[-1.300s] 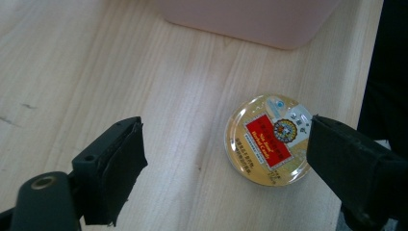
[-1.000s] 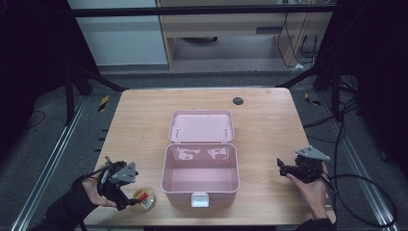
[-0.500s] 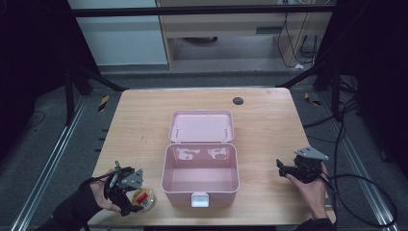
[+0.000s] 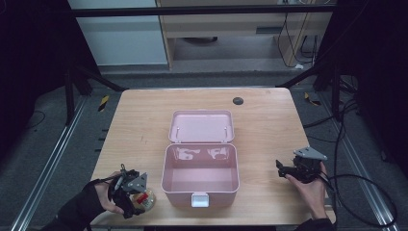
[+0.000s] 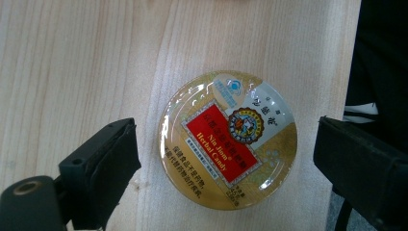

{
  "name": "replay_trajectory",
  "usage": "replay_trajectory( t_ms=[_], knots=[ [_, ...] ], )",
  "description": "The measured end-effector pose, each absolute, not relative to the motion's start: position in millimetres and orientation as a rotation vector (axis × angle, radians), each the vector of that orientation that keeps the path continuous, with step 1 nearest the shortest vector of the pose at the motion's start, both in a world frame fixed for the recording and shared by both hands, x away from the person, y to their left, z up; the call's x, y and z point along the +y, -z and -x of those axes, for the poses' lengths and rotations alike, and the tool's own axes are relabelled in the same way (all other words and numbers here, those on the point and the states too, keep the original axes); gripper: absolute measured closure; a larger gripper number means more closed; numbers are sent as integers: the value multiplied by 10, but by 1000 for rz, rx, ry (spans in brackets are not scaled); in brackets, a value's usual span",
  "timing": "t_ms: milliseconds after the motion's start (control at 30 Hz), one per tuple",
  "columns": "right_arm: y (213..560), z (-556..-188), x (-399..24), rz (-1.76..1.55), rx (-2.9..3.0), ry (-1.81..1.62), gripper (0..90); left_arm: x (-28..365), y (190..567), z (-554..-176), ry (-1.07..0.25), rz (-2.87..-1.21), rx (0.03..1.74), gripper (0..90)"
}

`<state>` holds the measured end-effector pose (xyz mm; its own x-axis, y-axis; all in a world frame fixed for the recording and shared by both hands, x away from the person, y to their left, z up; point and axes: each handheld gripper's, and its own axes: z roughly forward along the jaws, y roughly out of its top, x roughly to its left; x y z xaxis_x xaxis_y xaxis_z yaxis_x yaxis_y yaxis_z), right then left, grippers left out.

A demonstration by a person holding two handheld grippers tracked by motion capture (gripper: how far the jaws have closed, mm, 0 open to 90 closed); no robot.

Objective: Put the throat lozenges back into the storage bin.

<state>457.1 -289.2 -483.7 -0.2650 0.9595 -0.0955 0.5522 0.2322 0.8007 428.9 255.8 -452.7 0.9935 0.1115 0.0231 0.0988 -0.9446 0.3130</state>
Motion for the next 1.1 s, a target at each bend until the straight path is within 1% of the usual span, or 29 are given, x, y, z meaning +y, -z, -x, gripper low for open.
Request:
replay_trajectory(
  t_ms=[167,533,767,1100],
  knots=[
    [4843,-4575,-2888,-1382,1917,-872,28,2542,4564,-4293,-54,-2833,130,76],
    [4848,-4577,-2885,-1381,1920,-869,28,2534,4679,-4324,-24,-2839,142,95],
    [4850,-4579,-2884,-1378,1922,-866,28,2549,4719,-4334,-16,-2817,161,143],
    [4850,-4579,-2884,-1377,1923,-866,28,2563,4740,-4345,-10,-2813,163,188]
  ],
)
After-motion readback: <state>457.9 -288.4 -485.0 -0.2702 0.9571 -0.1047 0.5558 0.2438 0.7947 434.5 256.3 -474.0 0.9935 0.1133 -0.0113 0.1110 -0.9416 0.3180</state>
